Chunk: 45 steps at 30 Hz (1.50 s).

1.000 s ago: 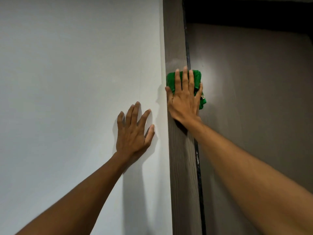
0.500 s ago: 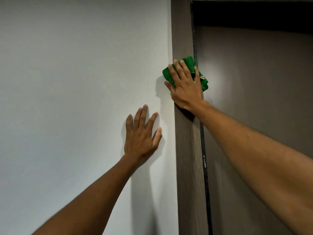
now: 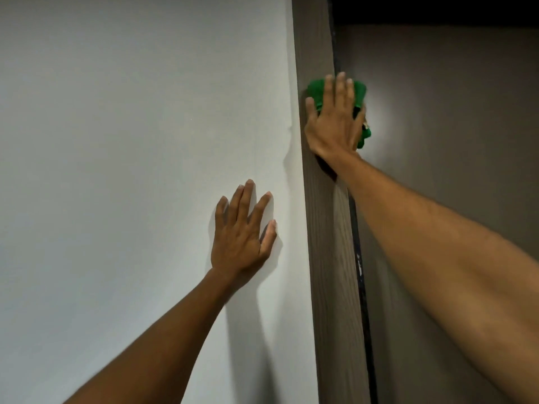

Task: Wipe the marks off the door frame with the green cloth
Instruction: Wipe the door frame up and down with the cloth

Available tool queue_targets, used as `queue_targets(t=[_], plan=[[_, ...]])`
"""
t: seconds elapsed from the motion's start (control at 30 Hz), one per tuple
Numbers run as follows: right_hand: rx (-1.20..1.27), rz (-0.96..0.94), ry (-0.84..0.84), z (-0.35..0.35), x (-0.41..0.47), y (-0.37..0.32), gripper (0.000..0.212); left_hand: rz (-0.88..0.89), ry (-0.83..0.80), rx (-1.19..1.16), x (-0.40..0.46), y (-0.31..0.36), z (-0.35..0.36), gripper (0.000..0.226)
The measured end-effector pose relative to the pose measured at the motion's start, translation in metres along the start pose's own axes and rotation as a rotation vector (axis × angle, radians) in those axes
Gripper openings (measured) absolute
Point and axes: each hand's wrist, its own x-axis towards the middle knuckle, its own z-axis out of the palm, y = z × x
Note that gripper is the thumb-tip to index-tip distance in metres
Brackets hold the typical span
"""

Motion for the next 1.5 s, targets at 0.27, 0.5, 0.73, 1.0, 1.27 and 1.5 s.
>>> queue_targets(t=[0.27,0.5,0.73,1.0,1.27,1.5], plan=[[-0.216,-0.391,-0.1,0.007,-0.017,-0.013,0.063,-0.006,-0.015,0.02,-0.003,0.0,-0.001,0.061],[-0.167,-0.084,0.008,0.006,-0.012,-0.016,0.064,0.011,-0.006,0.027,-0.011,-0.005,0.002,0.06],[-0.073,-0.062,-0.032,-0.009,-0.047,0.014,0.064,0.009,-0.023,0.039,-0.012,-0.007,0.002,0.06],[-0.134,-0.118,-0.096,-0.016,-0.144,0.025,0.062,-0.063,-0.029,-0.05,-0.079,0.024,0.003,0.059],[-0.114,-0.028,-0.18,-0.028,-0.302,0.045,0.067,-0.037,-0.179,-0.055,-0.205,0.053,0.013,0.061],[-0.04,0.096,-0.54,-0.075,-0.45,0.056,0.079,-0.179,-0.272,-0.31,-0.206,0.074,-0.024,0.051]])
